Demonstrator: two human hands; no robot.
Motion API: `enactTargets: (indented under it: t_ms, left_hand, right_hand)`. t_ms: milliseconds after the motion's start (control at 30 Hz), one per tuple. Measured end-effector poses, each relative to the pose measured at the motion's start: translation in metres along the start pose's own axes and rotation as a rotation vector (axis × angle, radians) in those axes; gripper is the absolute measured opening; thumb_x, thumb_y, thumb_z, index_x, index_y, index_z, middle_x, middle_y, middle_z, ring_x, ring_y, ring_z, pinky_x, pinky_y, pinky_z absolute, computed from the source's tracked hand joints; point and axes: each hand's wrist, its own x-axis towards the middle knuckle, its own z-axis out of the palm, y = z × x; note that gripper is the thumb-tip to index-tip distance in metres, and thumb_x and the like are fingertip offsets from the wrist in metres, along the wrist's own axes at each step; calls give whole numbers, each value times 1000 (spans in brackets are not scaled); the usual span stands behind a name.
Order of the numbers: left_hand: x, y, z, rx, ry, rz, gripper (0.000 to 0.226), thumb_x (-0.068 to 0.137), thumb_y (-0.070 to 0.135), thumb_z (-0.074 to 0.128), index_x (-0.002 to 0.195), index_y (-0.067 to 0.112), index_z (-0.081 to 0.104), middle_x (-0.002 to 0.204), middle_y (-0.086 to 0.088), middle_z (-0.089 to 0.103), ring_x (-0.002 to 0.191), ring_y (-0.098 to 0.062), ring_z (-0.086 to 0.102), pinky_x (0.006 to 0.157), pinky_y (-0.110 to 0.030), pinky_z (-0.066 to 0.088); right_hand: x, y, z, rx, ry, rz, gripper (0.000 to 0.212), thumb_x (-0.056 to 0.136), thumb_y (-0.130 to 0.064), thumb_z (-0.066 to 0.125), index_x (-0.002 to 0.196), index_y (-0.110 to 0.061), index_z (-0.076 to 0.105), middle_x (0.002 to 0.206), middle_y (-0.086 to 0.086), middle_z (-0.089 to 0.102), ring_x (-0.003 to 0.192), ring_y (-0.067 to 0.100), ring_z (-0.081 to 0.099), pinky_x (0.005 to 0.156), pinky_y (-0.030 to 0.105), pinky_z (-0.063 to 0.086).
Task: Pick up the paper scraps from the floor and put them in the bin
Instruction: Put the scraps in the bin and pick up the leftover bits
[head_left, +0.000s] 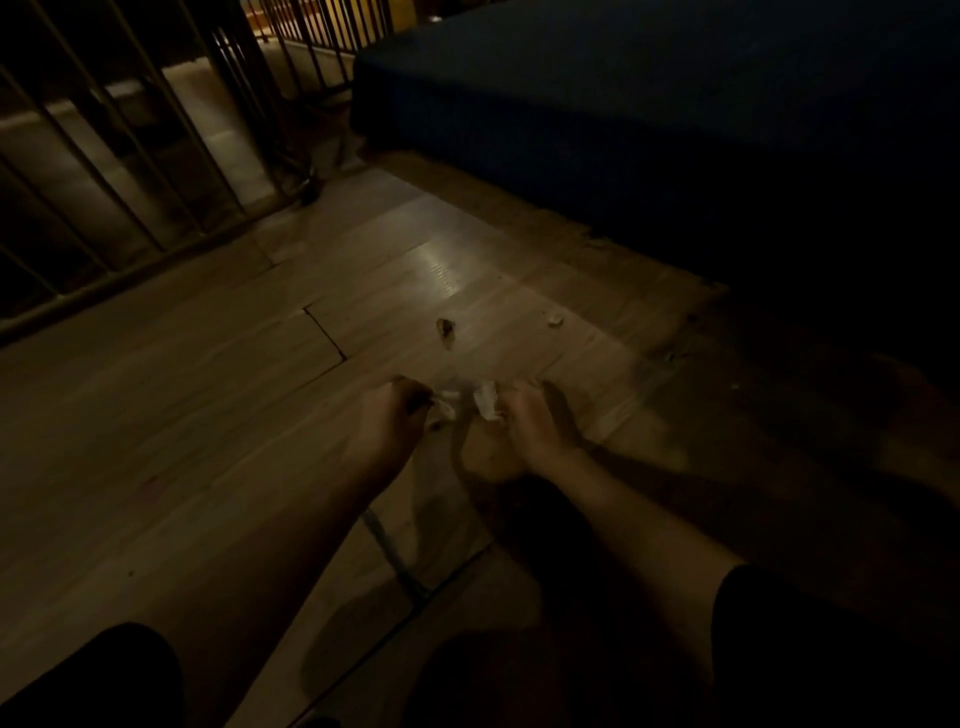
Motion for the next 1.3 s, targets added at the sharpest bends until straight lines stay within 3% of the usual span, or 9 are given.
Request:
enactTargets:
  t_ms: [200,333,467,600,767,867,1033,1167,1300]
  left_hand:
    - [-47,9,17,-12,-75,-47,20,87,6,56,104,7,67,107,-12,67,92,-24,64,71,-23,44]
    - [-63,4,12,10,-52,-108,21,86,5,58,104,4,68,106,-16,68,93,-29,64,74,-26,46]
    - [-73,7,5,15,-59,-142,19,84,3,60,101,1,69,103,-18,69,91,-32,65,76,-37,52]
    - [-79,19,3,-7,-62,-159,19,84,3,58,100,4,69,104,-17,69,92,-30,64,76,-33,49]
    - [-69,63,-2,-47,-70,-41,20,88,6,55,104,3,67,104,-13,66,94,-26,62,73,-26,44]
    - [-51,104,7,-102,-94,72,18,83,11,58,93,0,69,94,-19,67,88,-35,63,75,-36,50]
    - [-39,226,11,-157,-170,287,15,83,36,56,93,36,66,93,6,69,87,-14,66,82,-30,53]
    - [-43,353,0,-287,-133,520,15,87,16,58,94,11,70,96,-9,72,82,-13,62,75,-28,53]
    - [-61,475,-20,-426,-103,774,17,87,11,58,96,11,72,93,2,69,82,-5,58,75,-15,44]
  right_hand:
    - [-41,-2,-44,336,-42,10,7,75,1,64,77,5,70,88,23,70,85,29,65,66,22,39]
    - [-91,-10,-37,152,-183,-155,17,83,-13,57,90,0,66,102,17,62,95,25,52,83,31,42]
    - [-115,-8,-32,7,-114,-295,11,84,-24,54,79,-15,59,91,5,60,82,24,51,74,36,39]
    - [-110,-14,-38,14,-128,-194,5,76,-6,63,72,-8,63,82,12,67,77,30,61,67,30,50]
    - [-116,2,-87,287,-30,90,16,77,8,55,62,11,61,76,28,65,76,32,60,65,33,43]
    - [-130,20,-128,300,75,133,13,69,2,58,58,5,64,73,27,67,70,21,57,57,20,32]
    - [-152,57,-234,191,285,248,7,78,-3,63,72,-3,67,82,16,66,78,26,61,70,35,51]
    - [-183,75,-354,37,458,332,6,81,-7,63,79,-4,68,89,14,64,83,21,58,76,31,47]
    - [-235,103,-472,-79,563,479,7,79,-7,65,78,-6,72,81,6,68,73,10,54,67,15,37]
